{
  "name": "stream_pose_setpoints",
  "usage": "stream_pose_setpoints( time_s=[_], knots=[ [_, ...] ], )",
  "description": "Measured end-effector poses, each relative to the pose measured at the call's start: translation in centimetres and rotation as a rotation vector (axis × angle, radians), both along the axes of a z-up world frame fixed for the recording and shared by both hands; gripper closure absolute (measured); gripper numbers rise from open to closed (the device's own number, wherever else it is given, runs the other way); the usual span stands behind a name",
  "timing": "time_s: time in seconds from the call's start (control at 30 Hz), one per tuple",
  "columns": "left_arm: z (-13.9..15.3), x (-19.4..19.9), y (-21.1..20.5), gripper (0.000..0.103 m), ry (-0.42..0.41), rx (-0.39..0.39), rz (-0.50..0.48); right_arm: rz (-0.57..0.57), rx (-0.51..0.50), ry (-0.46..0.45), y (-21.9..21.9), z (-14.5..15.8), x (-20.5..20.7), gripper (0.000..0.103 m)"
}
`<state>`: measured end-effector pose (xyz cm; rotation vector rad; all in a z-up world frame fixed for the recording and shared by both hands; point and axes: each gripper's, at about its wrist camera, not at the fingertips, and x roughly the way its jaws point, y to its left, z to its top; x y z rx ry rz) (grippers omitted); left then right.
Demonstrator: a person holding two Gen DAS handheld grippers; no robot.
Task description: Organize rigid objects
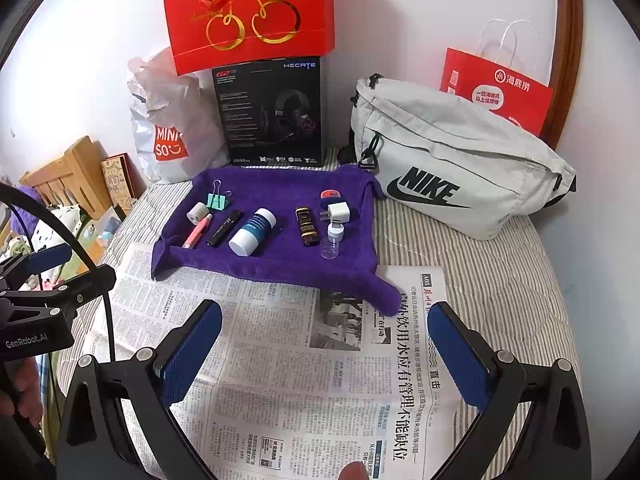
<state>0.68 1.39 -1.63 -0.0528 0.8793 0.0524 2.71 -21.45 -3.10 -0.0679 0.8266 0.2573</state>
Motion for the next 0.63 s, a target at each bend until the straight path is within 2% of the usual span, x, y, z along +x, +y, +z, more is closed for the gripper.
stream_pose_setpoints(
  time_s=[0.5, 0.63],
  knots=[
    [-0.02, -0.04, 0.00, 0.005, 0.004, 0.001, -0.009, -0.009, 0.000, 0.005, -0.31, -0.15, 0.05, 0.002],
    [0.17, -0.31, -0.11, 0.005, -0.021, 0.019, -0.027, -0.008, -0.002, 0.005, -0.33, -0.19, 0.08, 0.002]
  ],
)
